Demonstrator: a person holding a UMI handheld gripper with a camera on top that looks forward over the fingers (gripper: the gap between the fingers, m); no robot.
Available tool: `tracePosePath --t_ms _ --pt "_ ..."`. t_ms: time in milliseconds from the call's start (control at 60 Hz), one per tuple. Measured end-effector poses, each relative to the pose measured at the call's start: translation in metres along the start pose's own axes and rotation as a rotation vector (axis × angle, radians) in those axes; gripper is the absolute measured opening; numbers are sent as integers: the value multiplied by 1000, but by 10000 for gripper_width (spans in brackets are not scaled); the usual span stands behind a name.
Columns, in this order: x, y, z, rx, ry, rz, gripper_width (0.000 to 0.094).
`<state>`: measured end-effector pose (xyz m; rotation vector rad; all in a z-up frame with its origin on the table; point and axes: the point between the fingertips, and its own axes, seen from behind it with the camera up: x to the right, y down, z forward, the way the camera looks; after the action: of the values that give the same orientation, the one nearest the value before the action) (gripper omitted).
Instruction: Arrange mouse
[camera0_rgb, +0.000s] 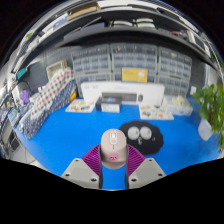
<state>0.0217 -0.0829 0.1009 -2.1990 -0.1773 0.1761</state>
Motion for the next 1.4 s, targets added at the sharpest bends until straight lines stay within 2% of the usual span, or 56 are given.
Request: tracePosePath --t_ms 183,250,317,400,583,817,950,1033,1150,1183,1267,1283,1317,1400 --pt "36 -114 7 134 85 2 295" --pt "60 -137 19 157 124 22 293" --pt "84 -145 38 144 162 34 292" --pt "109 -131 69 92 187 55 291" --pt "130 -59 133 -55 195 113 289" --pt "128 10 164 -204 189 79 323" --pt "127 7 168 -162 176 96 346" --pt "127 8 168 -173 166 78 419" --pt "127 8 169 -198 157 69 475" --pt "131 9 168 -212 166 62 604" --pt "141 7 161 -242 194 26 847" --pt "140 5 158 -243 191 22 872" --pt "140 -1 153 -238 185 11 846" --pt "138 -22 132 -193 186 11 854"
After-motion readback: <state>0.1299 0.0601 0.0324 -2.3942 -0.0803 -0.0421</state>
